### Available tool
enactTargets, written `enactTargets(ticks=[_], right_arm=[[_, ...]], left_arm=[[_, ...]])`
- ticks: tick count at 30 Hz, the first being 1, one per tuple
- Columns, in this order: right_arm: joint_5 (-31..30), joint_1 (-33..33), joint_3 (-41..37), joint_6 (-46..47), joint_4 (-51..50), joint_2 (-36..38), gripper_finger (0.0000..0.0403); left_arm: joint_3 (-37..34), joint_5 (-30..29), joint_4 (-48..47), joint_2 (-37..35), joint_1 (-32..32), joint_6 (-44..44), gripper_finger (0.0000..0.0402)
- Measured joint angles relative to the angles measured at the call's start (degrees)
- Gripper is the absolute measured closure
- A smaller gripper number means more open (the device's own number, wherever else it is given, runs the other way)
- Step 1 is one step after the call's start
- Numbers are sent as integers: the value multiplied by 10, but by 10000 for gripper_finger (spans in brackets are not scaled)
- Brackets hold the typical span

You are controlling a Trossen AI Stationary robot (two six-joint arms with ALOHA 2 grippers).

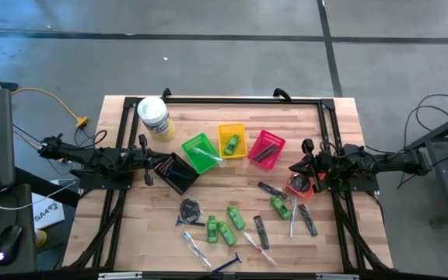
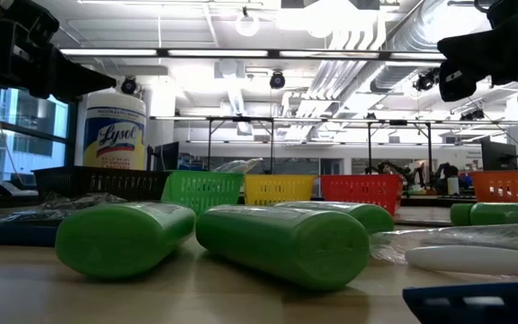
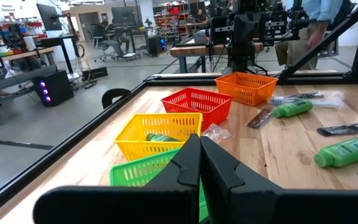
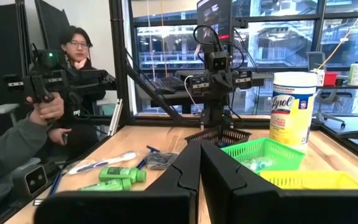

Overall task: Pick & Place Travel size toiletries
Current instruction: Put the green shampoo bottle into the yellow bin

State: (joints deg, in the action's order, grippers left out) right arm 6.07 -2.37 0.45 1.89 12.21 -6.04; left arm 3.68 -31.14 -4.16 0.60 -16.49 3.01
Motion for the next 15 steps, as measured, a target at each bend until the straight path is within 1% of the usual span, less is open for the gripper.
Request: enactTargets(ticks=[9,15], right_arm=[[-1,0,0,10,-17,0,399],[-1,0,0,16,-18,0,399]], left_arm=[[-1,0,6,0,0,11,402],[-1,0,6,0,0,-3,402]])
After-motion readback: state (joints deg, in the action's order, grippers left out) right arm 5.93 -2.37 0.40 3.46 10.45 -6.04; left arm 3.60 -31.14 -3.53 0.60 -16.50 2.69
